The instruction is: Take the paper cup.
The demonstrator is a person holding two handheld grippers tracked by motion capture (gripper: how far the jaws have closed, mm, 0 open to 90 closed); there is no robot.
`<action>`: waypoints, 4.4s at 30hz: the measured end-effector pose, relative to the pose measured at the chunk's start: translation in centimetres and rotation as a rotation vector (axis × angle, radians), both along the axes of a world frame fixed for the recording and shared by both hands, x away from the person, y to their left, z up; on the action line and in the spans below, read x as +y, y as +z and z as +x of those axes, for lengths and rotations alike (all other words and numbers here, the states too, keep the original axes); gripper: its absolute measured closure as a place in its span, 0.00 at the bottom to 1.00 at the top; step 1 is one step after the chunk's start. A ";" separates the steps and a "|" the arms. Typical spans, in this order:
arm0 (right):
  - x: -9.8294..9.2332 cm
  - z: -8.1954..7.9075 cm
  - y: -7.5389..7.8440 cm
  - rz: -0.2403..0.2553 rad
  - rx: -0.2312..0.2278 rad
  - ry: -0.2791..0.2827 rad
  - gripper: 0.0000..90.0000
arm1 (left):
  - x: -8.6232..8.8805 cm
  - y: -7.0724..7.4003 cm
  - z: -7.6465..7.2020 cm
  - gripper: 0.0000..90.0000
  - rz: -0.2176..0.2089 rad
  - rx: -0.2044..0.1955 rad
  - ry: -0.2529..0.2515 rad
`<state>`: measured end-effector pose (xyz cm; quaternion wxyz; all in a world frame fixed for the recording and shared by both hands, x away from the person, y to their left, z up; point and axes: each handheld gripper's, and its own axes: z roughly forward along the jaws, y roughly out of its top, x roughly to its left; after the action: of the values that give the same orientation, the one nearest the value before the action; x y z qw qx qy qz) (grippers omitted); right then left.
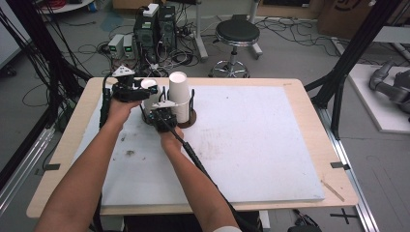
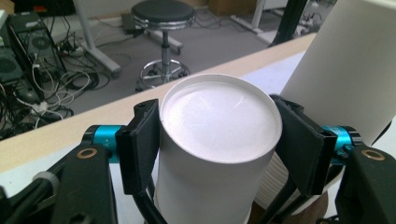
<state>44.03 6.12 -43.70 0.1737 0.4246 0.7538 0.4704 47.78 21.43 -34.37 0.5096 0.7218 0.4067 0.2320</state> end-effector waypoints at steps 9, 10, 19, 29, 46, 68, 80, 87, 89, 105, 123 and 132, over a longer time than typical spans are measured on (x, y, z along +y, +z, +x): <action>0.1 0.1 -0.1 -0.008 -0.004 0.006 1.00 | 0.2 1.4 -0.2 0.38 -0.028 -0.023 -0.008; 0.1 0.1 -0.1 -0.009 -0.004 0.008 1.00 | 0.3 1.6 -0.3 0.38 -0.035 -0.028 -0.008; -0.2 0.1 0.2 -0.037 -0.013 0.021 1.00 | 0.8 3.4 -1.1 0.38 -0.062 -0.072 -0.015; -0.7 0.0 1.0 -0.016 -0.018 0.078 1.00 | 1.6 5.0 -2.3 0.38 -0.113 -0.103 -0.011; -2.9 -0.7 2.2 -0.014 -0.055 0.246 1.00 | 2.5 8.0 -4.8 0.38 -0.111 -0.136 -0.018; -9.0 -2.1 4.0 0.036 -0.055 0.404 0.97 | 5.3 7.0 -10.3 0.38 -0.075 -0.097 -0.030; -13.5 -2.8 5.1 0.085 -0.075 0.407 0.94 | 5.1 5.9 -12.7 0.38 -0.058 -0.092 -0.060; -16.1 -3.4 5.6 0.108 -0.083 0.439 0.94 | 4.5 5.1 -13.6 0.38 -0.060 -0.085 -0.080; -16.9 -3.5 5.7 0.109 -0.083 0.442 0.94 | 4.4 5.0 -13.9 0.38 -0.064 -0.083 -0.083; -24.6 -5.5 6.0 0.113 -0.147 0.317 0.88 | 2.6 3.3 -15.0 0.39 -0.069 -0.067 -0.143; -31.4 -9.0 4.8 0.092 -0.198 0.121 0.63 | 0.4 2.2 -15.3 0.39 -0.085 -0.068 -0.193; -34.3 -10.5 4.1 0.066 -0.211 0.039 0.52 | -0.6 1.8 -15.6 0.39 -0.093 -0.071 -0.217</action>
<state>33.53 -28.21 -39.58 0.2286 0.3636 0.7236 0.5403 32.23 20.79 -32.56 0.5787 0.7285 0.3183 0.1820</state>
